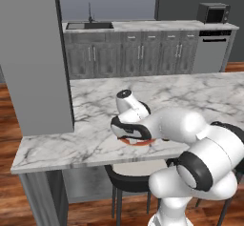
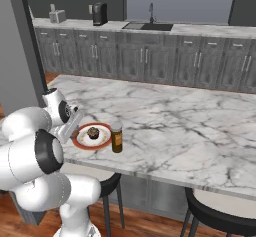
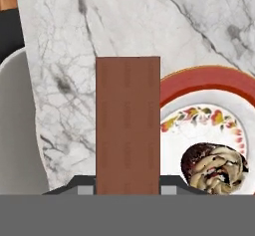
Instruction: Take the cinnamon bottle from the cabinet and place it on the dining table, next to the plate with the cupcake. Then take the chocolate from the dining counter and place it on the cupcake plate.
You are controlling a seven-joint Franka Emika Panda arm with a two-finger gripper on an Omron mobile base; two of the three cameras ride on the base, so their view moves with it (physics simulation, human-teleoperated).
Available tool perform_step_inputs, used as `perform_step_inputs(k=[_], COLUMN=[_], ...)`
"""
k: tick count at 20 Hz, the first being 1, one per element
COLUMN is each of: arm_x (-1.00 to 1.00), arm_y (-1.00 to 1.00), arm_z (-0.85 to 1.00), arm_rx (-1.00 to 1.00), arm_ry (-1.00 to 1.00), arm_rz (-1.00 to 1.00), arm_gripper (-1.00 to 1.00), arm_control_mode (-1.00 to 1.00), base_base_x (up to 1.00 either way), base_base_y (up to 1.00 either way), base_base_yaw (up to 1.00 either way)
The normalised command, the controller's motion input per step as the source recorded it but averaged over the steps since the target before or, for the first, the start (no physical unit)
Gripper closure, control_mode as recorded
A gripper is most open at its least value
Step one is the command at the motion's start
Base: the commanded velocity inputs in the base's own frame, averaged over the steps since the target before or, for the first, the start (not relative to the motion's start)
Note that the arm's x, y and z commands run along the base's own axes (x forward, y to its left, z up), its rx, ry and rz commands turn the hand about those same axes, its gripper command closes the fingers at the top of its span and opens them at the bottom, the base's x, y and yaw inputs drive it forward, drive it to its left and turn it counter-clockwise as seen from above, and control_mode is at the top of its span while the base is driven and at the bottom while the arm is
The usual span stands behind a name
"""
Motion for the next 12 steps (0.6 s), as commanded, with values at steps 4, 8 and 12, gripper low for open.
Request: perform_step_inputs(k=[4,8,12], arm_x=[0.14,0.05,0.01], arm_y=[0.0,-0.09,-0.14], arm_z=[-0.06,0.0,-0.03], arm_rx=[-0.01,0.0,0.0], arm_ry=[-0.02,-0.01,0.0], arm_rz=[0.0,-0.01,-0.02], arm_gripper=[1.0,1.0,1.0], arm_control_mode=[-1.0,-1.0,-1.0], base_base_x=[0.0,0.0,0.0], base_base_y=[0.0,0.0,0.0], base_base_yaw=[0.0,0.0,0.0])
